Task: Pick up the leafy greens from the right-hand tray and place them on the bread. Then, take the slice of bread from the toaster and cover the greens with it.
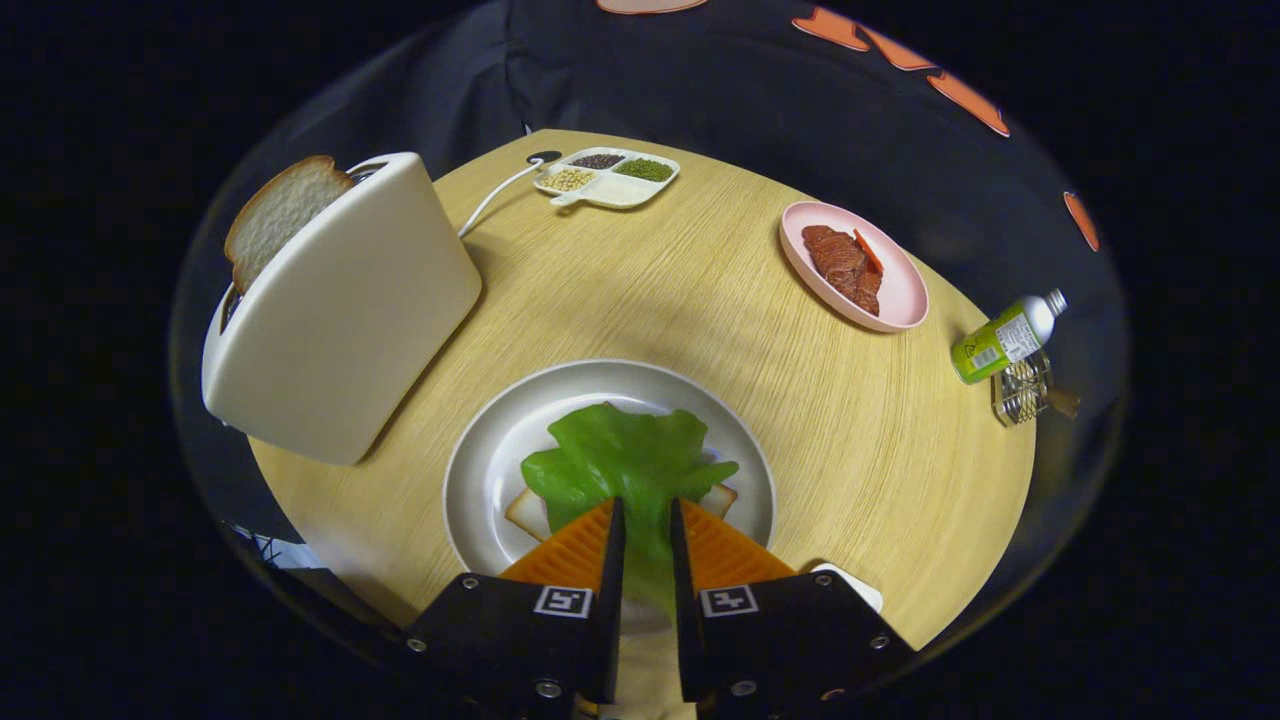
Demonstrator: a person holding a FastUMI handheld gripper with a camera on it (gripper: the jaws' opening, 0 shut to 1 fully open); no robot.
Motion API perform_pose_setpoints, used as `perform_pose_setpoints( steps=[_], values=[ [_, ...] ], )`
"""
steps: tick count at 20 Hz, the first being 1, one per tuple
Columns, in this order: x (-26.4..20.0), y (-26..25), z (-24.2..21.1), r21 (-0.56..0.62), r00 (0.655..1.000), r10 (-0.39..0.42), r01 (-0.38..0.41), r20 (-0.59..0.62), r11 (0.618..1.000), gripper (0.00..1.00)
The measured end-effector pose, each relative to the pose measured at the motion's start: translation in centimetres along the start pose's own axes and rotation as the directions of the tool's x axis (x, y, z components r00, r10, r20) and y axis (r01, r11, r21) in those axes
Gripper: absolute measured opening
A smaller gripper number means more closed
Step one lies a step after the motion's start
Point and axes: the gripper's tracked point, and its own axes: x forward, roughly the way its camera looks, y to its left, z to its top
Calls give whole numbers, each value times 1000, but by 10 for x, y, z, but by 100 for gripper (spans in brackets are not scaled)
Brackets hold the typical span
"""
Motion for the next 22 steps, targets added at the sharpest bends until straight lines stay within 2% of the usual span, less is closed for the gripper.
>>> perform_pose_setpoints(
  steps=[2,6,9,13,18,22],
  values=[
    [-4,3,5,12,1000,9,-9,20,1000,31],
    [-24,9,22,62,998,31,-35,62,997,54],
    [-49,25,48,86,989,84,-95,125,992,64],
    [-88,39,84,58,982,73,-84,173,995,78],
    [-133,83,121,101,978,126,-143,165,985,79],
    [-142,114,150,148,979,132,-155,157,977,79]
  ],
)
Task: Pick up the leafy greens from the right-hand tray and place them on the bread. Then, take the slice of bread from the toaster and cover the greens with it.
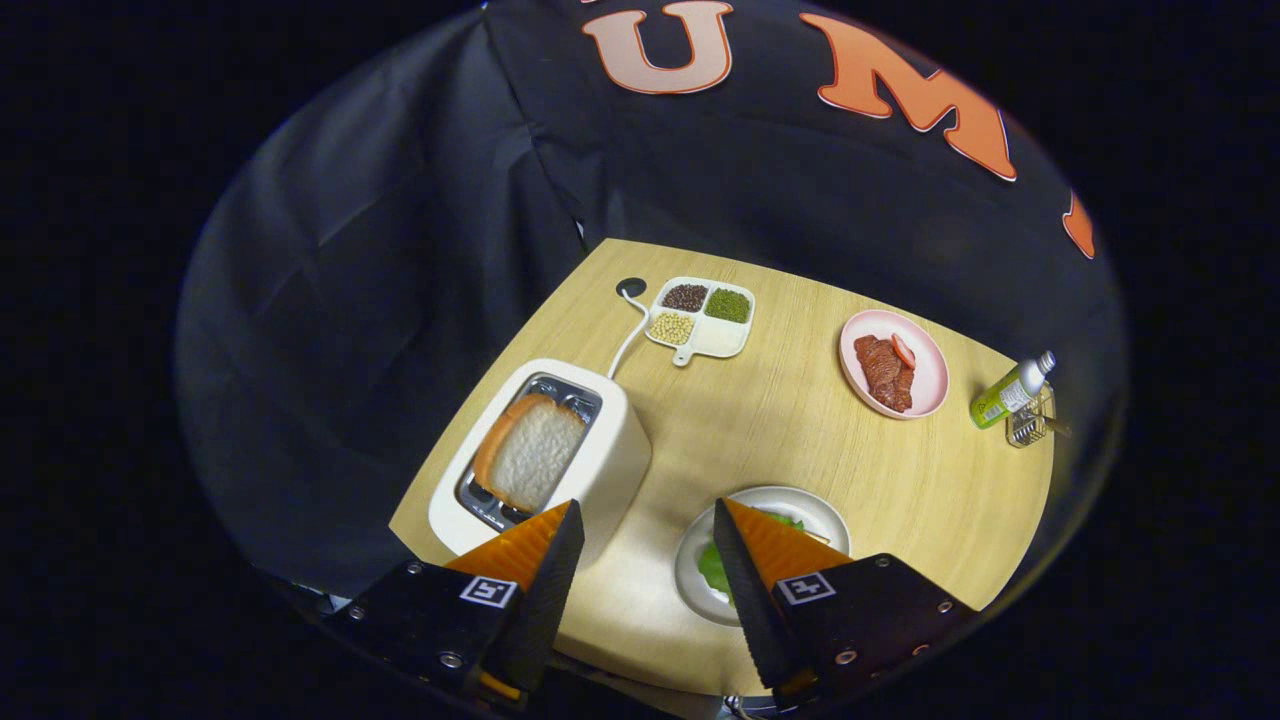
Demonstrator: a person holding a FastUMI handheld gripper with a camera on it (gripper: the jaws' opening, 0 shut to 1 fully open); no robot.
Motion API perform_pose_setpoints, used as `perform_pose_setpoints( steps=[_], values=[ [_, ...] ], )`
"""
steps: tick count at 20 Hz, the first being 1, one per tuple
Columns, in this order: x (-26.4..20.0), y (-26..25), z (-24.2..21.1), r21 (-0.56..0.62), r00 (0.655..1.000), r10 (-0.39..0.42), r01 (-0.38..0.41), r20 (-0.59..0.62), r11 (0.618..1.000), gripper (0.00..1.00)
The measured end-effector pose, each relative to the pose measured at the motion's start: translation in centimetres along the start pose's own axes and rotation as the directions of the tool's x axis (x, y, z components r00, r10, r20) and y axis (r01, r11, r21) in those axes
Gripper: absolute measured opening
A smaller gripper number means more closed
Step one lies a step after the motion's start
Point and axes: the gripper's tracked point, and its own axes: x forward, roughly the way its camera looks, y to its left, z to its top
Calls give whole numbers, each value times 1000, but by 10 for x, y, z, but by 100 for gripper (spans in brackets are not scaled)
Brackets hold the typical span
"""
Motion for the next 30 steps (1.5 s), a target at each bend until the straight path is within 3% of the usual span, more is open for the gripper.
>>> perform_pose_setpoints(
  steps=[10,14,18,20,23,30],
  values=[
    [37,80,20,61,990,9,0,-139,998,79],
    [53,81,19,60,980,-35,47,-194,997,74],
    [68,65,6,40,963,-111,125,-248,991,64],
    [71,61,1,59,959,-114,134,-259,989,54],
    [75,66,-4,116,956,-71,108,-283,987,23],
    [55,64,10,221,973,44,7,-226,975,10]
  ],
)
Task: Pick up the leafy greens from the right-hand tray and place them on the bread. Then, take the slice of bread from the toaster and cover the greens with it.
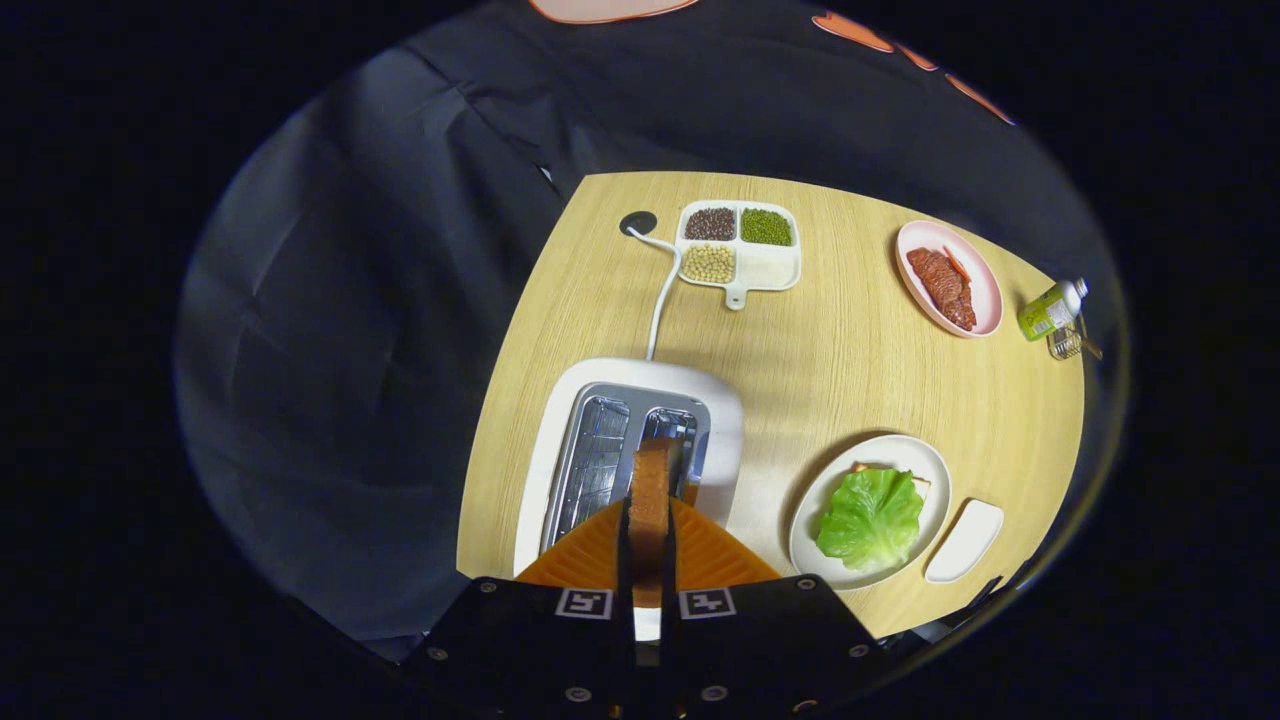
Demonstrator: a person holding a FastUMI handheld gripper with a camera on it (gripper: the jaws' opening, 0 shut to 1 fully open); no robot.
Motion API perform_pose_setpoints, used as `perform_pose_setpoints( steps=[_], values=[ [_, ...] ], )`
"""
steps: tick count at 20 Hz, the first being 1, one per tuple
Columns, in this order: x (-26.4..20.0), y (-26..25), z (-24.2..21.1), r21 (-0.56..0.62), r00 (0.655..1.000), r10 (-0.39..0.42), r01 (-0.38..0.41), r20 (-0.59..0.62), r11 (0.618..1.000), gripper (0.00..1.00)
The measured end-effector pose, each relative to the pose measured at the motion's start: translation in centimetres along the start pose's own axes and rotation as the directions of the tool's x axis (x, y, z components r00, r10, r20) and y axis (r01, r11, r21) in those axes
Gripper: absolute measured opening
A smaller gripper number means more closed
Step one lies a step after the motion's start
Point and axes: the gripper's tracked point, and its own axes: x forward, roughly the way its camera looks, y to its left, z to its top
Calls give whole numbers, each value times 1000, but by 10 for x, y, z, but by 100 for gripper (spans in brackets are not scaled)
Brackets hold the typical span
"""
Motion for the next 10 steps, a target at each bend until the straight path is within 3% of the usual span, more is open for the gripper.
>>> perform_pose_setpoints(
  steps=[7,10],
  values=[
    [-57,-22,16,24,982,128,-132,140,991,8],
    [-78,-46,20,51,972,144,-156,187,986,8]
  ],
)
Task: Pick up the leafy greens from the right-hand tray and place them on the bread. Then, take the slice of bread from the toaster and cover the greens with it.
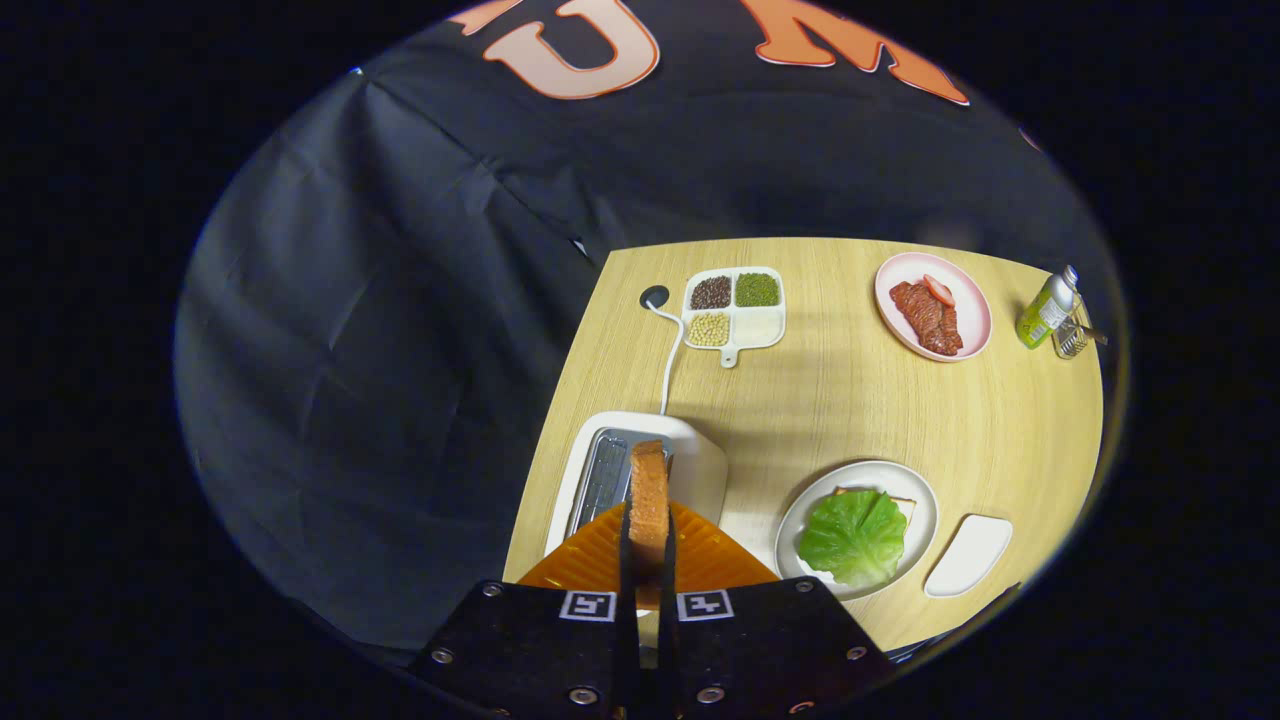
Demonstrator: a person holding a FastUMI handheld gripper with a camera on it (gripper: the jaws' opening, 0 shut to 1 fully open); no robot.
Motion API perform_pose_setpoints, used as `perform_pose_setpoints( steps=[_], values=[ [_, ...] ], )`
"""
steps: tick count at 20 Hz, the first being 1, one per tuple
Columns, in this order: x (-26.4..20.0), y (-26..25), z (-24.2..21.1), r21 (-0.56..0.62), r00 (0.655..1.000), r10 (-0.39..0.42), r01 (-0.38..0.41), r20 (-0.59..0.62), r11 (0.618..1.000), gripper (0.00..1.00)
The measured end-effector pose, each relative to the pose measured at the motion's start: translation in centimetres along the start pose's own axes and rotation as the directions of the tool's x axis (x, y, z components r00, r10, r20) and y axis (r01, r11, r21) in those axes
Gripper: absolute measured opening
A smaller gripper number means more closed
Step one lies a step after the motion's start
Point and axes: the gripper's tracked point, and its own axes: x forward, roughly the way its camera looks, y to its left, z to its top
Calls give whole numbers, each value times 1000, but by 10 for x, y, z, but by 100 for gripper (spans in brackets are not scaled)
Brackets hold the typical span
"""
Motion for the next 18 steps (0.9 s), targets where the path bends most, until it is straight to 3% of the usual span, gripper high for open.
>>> perform_pose_setpoints(
  steps=[7,18],
  values=[
    [-19,-70,-7,84,999,39,-41,30,996,8],
    [11,-152,-56,173,985,168,-160,-35,972,8]
  ],
)
